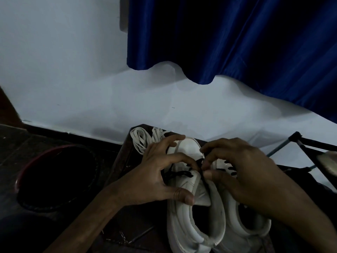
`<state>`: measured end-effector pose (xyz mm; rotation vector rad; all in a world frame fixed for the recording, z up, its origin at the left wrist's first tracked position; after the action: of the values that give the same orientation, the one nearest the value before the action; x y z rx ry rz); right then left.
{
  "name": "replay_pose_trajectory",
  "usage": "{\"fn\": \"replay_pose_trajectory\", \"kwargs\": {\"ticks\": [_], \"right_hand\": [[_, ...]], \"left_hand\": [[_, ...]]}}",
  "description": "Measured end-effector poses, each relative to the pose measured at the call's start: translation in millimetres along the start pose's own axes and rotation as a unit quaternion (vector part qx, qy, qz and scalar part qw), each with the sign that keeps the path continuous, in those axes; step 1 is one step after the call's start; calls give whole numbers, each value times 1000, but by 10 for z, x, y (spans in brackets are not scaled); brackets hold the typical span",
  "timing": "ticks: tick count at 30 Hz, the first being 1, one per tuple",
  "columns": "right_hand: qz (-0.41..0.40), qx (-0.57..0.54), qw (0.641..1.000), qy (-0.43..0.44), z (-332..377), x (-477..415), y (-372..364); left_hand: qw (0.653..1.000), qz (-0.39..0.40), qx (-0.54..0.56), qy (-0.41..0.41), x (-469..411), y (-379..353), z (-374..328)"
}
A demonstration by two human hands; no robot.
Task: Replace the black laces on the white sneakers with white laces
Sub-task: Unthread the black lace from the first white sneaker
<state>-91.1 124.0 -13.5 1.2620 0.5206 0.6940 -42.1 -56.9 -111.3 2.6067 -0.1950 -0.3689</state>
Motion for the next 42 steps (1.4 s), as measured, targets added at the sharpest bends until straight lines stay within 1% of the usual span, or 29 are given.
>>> {"fn": "replay_pose_trajectory", "kwargs": {"ticks": [2, 5, 9, 12, 14, 16, 17, 19, 21, 22, 23, 25, 27, 29, 30, 34, 35, 37, 38, 39, 41, 42], "right_hand": [[17, -8, 1000, -2, 9, 10, -4], [13, -25, 1000, -3, 38, 27, 9], [4, -4, 1000, 9, 28, 46, -17], [-18, 23, 999, 16, 20, 34, -71], [-11, 34, 999, 22, 20, 7, -95], [5, -7, 999, 31, 1, 0, -45], [-3, -49, 999, 21, -31, 8, 28], [-71, -111, 991, -15, -185, 49, 215], [-141, -110, 983, -48, -377, 106, 376], [-153, -92, 982, -55, -432, 126, 415], [-149, -74, 984, -58, -448, 131, 422], [-110, -52, 992, -39, -365, 111, 352], [-42, -47, 998, 1, -196, 62, 213], [29, -8, 999, 31, -75, 23, 38], [40, 9, 998, 40, -51, 12, -33], [-9, 14, 997, 69, -27, -4, -77], [-9, -1, 997, 75, -35, -5, -55], [-7, -82, 995, 57, -95, 0, 42], [-29, -125, 991, 37, -164, 9, 122], [-71, -154, 985, 13, -258, 26, 213], [-160, -187, 969, -32, -458, 68, 385], [-186, -195, 962, -50, -531, 75, 429]], "left_hand": [[1000, -2, -1, 0, 0, 0, -3], [1000, -2, -5, -2, -17, -4, -9], [1000, -5, -3, -5, -19, -3, 3], [1000, -7, 0, -12, -20, -5, 5], [1000, -6, 7, -9, -21, -6, -3], [1000, -2, 10, -7, -20, -4, -13], [1000, 0, 9, -9, -21, 1, -20], [1000, 6, 10, -6, -18, 14, -40], [1000, 9, 11, -2, -7, 22, -50], [1000, 9, 12, -2, -3, 21, -50], [1000, 8, 13, -2, 1, 19, -45], [1000, 5, 16, -3, 2, 18, -30], [1000, 0, 16, -8, -4, 17, -19], [1000, -3, 17, -11, -12, 17, -14], [1000, -4, 19, -12, -14, 17, -12], [1000, -8, 26, -16, -14, 12, -10], [1000, -7, 26, -14, -16, 11, -11], [1000, 0, 27, -9, -16, 17, -21], [1000, 3, 28, -9, -12, 24, -29], [1000, 6, 27, -6, -5, 32, -38], [1000, 8, 23, -4, 13, 43, -43], [1000, 6, 24, -3, 17, 35, -22]]}}
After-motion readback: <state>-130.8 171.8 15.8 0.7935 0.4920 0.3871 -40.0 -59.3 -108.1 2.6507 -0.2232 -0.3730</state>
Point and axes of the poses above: each hand's wrist, its own x-axis away from the middle knuckle, its own y-axis out of the back of the hand, z = x × y, the point moved 2 cm from there along -x, towards the middle knuckle
